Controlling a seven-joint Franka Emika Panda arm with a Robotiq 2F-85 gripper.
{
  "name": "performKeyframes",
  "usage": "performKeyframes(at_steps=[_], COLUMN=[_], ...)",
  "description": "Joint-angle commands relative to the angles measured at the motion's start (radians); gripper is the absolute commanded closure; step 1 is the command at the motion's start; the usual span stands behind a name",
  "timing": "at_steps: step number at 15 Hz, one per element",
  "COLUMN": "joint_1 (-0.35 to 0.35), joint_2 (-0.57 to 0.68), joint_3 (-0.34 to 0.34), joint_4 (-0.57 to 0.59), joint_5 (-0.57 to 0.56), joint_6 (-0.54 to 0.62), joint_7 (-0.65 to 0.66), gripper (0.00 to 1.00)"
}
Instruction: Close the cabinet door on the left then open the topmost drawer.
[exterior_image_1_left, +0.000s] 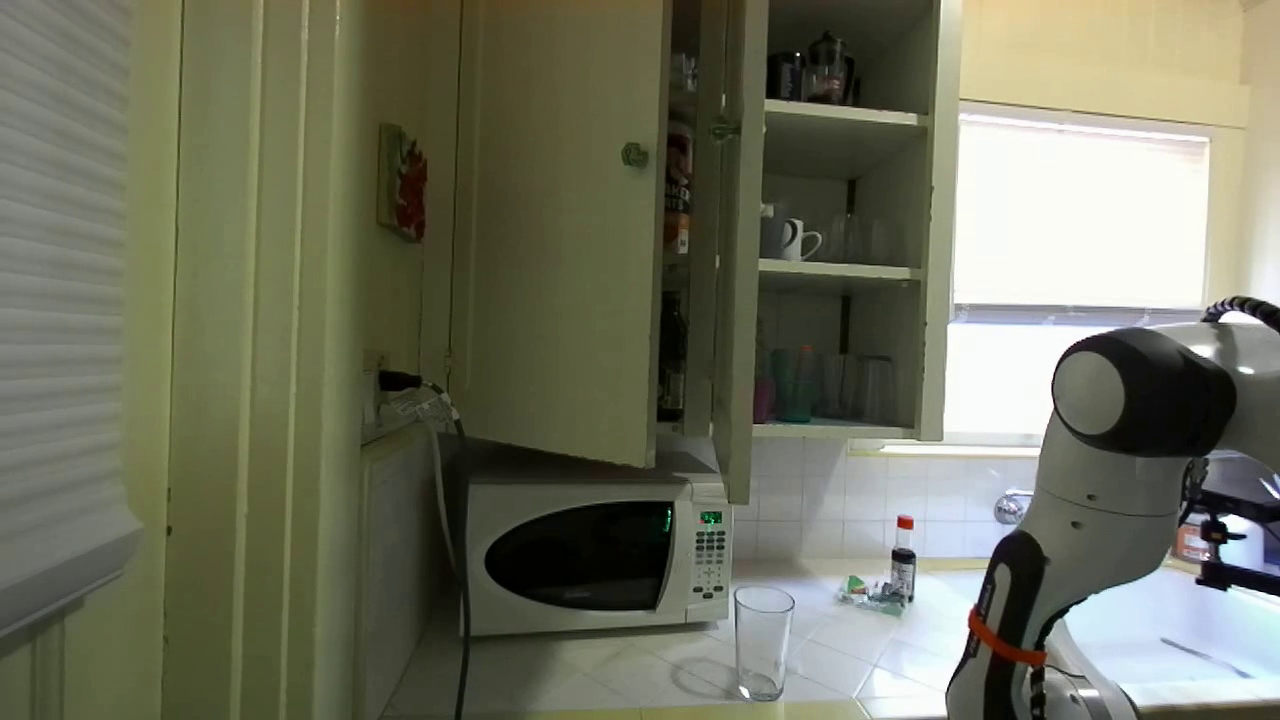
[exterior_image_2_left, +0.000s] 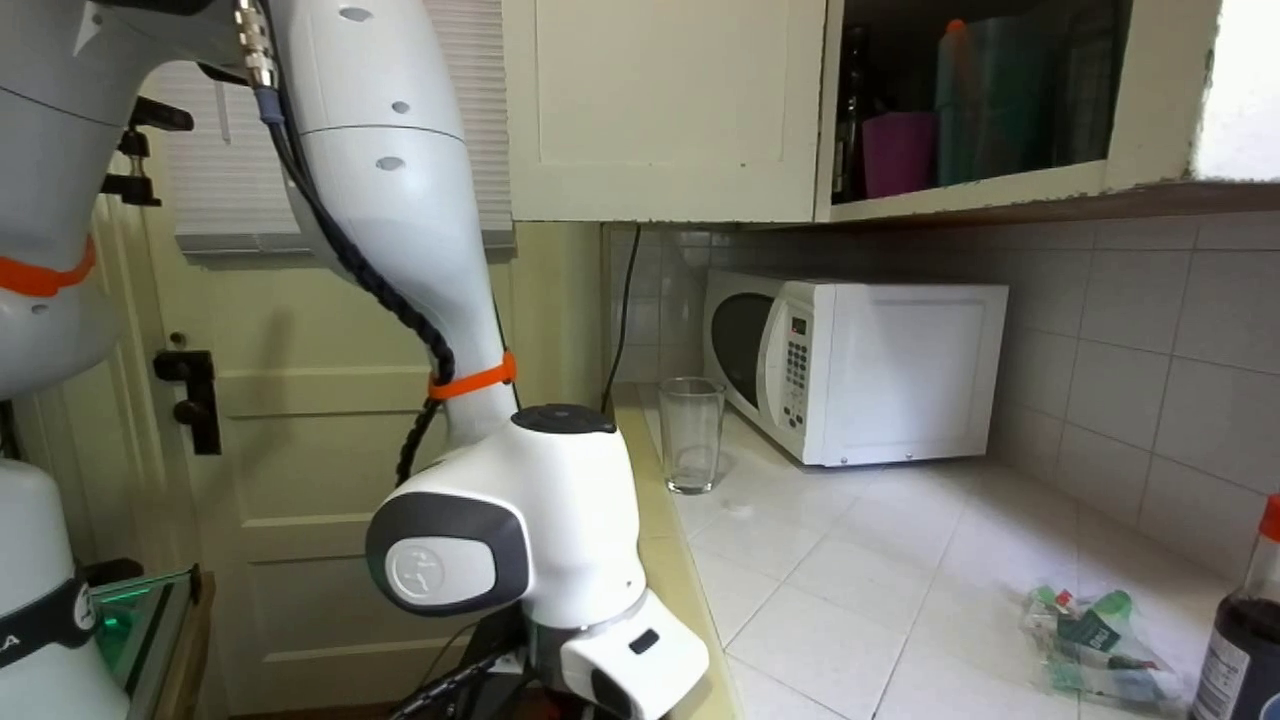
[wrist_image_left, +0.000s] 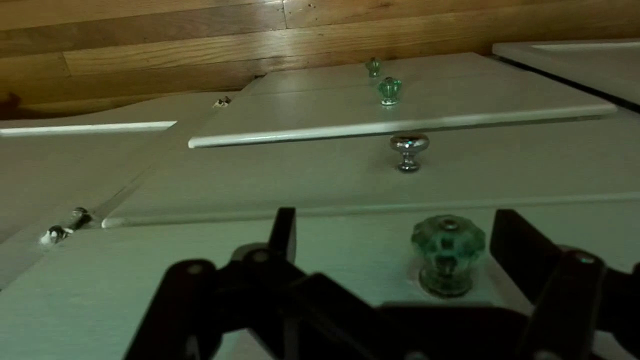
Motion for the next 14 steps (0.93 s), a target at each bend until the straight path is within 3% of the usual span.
performKeyframes(at_steps=[1, 8, 14], joint_1=[0.03, -0.062, -0.11], joint_2=[0.035, 0.063, 0.085], joint_3=[-0.036, 0.101, 0.142], joint_4=[-0.001, -0.067, -0.076], joint_5=[-0.011, 0.003, -0.026], joint_6=[0.021, 0.182, 0.267], joint_7=[-0.038, -0.027, 0.027], gripper=[0.0, 0.0, 0.0])
